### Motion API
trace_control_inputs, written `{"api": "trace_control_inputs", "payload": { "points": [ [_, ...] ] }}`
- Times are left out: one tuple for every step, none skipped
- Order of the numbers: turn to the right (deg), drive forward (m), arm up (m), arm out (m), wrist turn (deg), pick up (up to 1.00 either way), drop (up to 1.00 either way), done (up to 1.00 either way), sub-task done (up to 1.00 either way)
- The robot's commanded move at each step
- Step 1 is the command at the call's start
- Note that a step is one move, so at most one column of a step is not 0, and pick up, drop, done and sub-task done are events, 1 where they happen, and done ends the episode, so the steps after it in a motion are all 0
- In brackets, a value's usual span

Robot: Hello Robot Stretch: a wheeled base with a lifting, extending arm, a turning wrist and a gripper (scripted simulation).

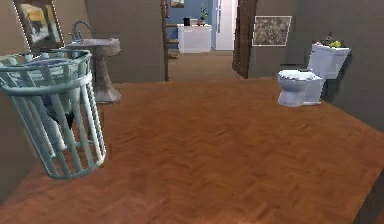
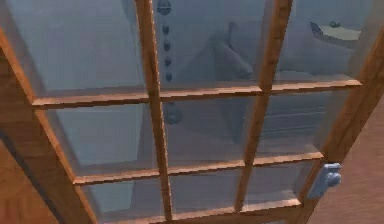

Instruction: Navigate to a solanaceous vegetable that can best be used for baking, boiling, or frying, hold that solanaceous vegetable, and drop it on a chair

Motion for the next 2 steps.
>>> {"api": "trace_control_inputs", "payload": {
  "points": [
    [0.0, 1.00, 0.00, 0.00, 0.0, 0.00, 0.00, 0.00, 0.00],
    [0.0, 1.00, 0.00, 0.00, 0.0, 0.00, 0.00, 0.00, 0.00]
  ]
}}
